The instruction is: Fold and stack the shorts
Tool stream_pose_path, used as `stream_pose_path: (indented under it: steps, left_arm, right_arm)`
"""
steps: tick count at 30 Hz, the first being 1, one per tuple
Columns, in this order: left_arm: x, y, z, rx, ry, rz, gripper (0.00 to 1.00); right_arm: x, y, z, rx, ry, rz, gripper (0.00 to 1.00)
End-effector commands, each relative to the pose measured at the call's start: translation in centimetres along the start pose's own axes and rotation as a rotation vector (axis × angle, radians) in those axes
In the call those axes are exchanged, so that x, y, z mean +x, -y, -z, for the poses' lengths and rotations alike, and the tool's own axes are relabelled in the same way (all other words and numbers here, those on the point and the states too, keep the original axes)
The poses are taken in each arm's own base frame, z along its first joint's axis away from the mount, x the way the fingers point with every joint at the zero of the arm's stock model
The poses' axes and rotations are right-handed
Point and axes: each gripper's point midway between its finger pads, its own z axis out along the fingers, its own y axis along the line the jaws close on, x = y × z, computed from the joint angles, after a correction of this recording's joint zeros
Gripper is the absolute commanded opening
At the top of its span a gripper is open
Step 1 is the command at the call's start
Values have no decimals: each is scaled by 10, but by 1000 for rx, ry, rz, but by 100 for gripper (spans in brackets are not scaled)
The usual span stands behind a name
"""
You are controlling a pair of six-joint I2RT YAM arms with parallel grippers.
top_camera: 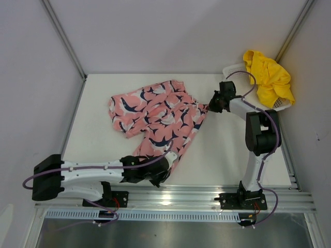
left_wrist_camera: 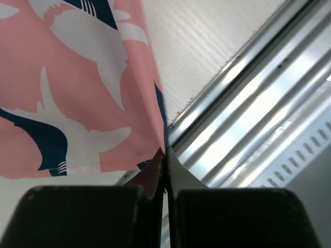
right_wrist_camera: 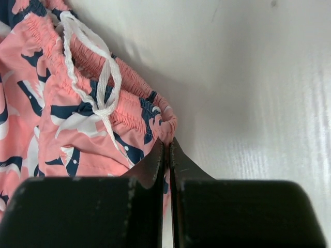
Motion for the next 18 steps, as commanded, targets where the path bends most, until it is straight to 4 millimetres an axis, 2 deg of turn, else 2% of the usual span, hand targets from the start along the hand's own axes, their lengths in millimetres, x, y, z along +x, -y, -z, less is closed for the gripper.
stream_pose_path:
  steps: [1,3,5,6,7,10,13,14,18]
  left_arm:
    - [-3,16,26,119,-1,35,0]
    - [-6,16,29,141,10,63,0]
    - [-4,14,32,157,6,98,18]
    - [-3,10,32,143,7,110,39]
    - [-3,8,31,130,5,117,48]
    - [-6,-14,28,-3,4,142,62]
    - [-12,-33,26,-132,-5,131,65]
    - [-22,-29,26,-123,6,109,65]
    - [-39,-2,24,-56,48,-19,65]
  right_arm:
    - [-24,14,1,73,34,55,0]
    - [-24,18,-1,93,24,62,0]
    - [-27,19,-1,100,26,70,0]
    - [-25,20,-2,106,20,73,0]
    - [-25,20,-2,105,19,75,0]
    - [-23,21,-2,111,6,88,0]
    - [-24,21,-4,114,-1,95,0]
    - [-22,22,-4,117,-12,94,0]
    - [-23,20,-6,111,-17,95,0]
